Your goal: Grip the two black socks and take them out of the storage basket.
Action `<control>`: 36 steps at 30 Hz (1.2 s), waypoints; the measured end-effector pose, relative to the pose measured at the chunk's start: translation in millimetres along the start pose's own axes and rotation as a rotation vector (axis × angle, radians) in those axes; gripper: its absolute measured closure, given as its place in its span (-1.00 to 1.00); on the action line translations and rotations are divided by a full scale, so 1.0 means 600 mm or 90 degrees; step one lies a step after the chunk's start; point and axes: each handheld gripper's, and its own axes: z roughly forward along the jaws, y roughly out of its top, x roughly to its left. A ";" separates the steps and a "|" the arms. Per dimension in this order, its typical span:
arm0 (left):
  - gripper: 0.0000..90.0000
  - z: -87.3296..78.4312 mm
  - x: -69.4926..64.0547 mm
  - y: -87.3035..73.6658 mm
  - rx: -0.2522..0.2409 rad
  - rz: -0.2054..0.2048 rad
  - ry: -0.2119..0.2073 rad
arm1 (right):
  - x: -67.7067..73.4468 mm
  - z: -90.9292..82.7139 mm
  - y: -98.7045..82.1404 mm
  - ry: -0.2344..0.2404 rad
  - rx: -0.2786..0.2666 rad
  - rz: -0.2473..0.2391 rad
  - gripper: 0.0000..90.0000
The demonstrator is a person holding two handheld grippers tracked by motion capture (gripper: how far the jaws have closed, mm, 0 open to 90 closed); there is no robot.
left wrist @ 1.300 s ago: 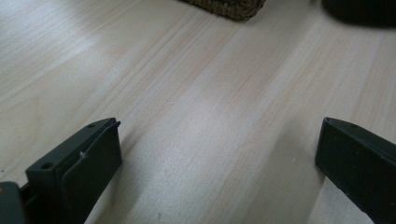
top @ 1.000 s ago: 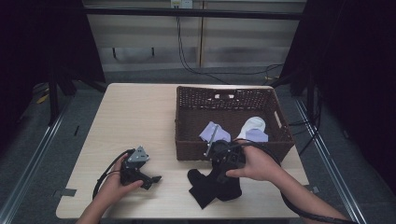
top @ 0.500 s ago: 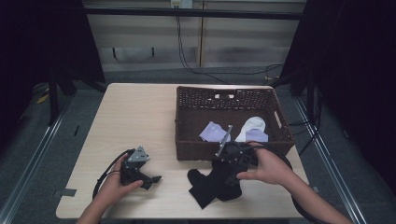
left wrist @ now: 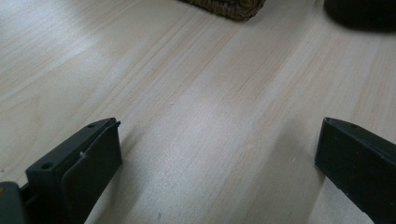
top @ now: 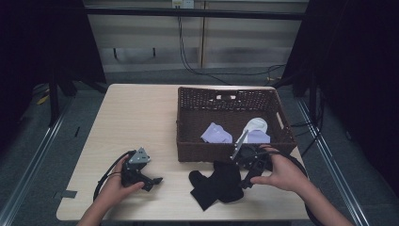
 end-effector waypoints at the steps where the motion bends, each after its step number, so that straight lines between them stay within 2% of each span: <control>1: -1.00 0.000 0.000 0.000 0.000 0.000 0.000 | -0.003 0.001 -0.004 0.002 -0.002 0.000 -0.37; 7: -1.00 0.000 0.000 0.000 0.000 0.000 0.000 | -0.009 0.009 -0.026 -0.008 -0.009 0.021 -0.38; 12: -1.00 0.000 0.000 0.000 0.000 0.000 0.000 | -0.013 0.013 -0.043 -0.002 -0.022 0.048 -0.38; 17: -1.00 0.000 0.000 0.000 0.000 0.000 0.000 | -0.020 0.020 -0.060 -0.012 -0.031 0.056 -0.38; 19: -1.00 0.000 0.000 0.000 0.000 0.000 0.000 | -0.022 0.023 -0.067 -0.004 -0.043 0.070 -0.38; 24: -1.00 0.000 0.000 0.000 0.000 0.000 0.000 | -0.028 0.031 -0.084 -0.009 -0.052 0.085 -0.38; 30: -1.00 0.000 0.000 0.000 0.000 0.000 0.000 | -0.032 0.042 -0.104 -0.013 -0.054 0.119 -0.38; 36: -1.00 0.000 0.000 0.000 0.000 0.000 0.000 | -0.037 0.051 -0.121 -0.020 -0.063 0.131 -0.40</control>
